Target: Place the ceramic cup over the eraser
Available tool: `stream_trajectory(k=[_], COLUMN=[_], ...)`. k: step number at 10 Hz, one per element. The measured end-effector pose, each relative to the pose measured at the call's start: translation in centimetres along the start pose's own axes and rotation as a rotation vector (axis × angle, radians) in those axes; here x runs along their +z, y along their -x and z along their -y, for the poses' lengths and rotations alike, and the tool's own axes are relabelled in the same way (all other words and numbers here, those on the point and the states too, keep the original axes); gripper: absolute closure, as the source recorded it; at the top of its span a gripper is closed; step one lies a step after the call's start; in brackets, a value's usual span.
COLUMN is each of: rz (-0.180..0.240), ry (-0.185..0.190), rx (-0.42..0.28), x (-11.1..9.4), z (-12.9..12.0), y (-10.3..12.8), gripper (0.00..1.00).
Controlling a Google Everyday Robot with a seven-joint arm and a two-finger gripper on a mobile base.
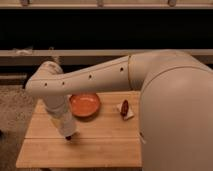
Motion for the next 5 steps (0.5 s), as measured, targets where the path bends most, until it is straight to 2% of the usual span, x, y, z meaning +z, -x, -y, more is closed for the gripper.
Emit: stream_trajectory(k=[3,4,5], rz=[0.015,0.015,0.015], ry=[0.028,0.038,0.047], rx=[0.022,0.027,0.033], x=[2.2,3.4,4.3], z=[0.3,0.4,0.6], y=[0.7,1.0,1.2], gripper=[0.38,0.30,0.29])
